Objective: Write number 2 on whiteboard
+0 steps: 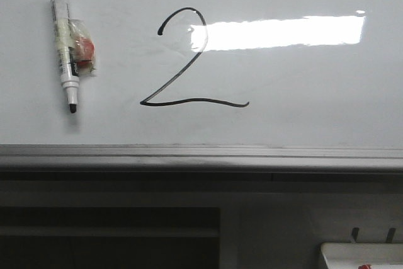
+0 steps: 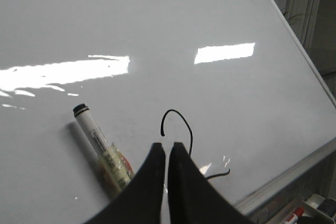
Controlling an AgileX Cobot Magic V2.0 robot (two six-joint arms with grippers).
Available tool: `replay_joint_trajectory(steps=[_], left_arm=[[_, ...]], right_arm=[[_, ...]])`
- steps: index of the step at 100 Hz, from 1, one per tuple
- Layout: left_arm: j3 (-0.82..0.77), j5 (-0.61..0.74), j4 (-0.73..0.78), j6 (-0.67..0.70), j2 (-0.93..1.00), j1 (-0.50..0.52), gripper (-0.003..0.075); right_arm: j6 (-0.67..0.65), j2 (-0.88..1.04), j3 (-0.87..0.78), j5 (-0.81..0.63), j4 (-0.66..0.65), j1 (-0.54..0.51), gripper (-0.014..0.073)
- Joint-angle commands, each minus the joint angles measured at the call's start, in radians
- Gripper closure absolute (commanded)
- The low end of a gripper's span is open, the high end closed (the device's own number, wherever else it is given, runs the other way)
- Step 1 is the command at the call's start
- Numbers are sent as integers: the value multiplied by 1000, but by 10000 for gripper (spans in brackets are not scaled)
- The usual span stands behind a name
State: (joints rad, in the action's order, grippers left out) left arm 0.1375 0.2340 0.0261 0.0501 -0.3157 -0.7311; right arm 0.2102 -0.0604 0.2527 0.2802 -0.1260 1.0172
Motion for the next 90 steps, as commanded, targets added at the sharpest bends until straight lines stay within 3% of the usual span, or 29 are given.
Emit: replay_joint_trajectory(steps=[1, 76, 90], left_arm=[[28, 114, 1, 2, -5, -2, 741], [6, 132, -15, 2, -3, -2, 741], [-23, 111, -52, 2, 15, 66, 741]], right_arm=[[-1, 1, 13, -80, -14, -5, 654], [-1, 1, 10, -72, -14, -5, 654], [-1, 1, 10, -72, -14, -5, 654]])
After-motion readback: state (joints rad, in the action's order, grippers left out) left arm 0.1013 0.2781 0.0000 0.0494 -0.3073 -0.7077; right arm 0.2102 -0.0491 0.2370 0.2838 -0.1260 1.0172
